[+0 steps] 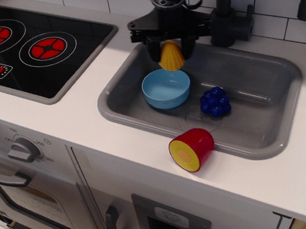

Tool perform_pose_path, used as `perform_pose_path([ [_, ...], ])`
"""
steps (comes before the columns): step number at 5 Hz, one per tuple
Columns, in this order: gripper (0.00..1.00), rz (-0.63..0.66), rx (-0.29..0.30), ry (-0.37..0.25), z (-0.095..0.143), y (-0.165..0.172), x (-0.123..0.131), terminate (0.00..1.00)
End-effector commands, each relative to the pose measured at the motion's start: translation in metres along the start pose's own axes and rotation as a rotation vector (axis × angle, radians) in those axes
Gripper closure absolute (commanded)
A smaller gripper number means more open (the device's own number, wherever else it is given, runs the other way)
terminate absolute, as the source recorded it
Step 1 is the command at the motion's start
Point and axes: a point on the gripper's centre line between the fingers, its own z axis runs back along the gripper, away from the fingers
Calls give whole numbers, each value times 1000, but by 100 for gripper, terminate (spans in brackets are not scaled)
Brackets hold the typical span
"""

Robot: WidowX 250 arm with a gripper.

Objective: Put corn in bowl sink

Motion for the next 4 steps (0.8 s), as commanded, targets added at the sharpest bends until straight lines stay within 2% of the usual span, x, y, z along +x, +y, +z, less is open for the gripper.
perform_pose_path([
  [1, 100, -11, 16, -19, 0, 4, 10, 0],
  [2, 0, -31, 40, -16, -5, 3, 4, 0],
  [4, 0, 0, 46, -18, 0, 2, 5, 0],
])
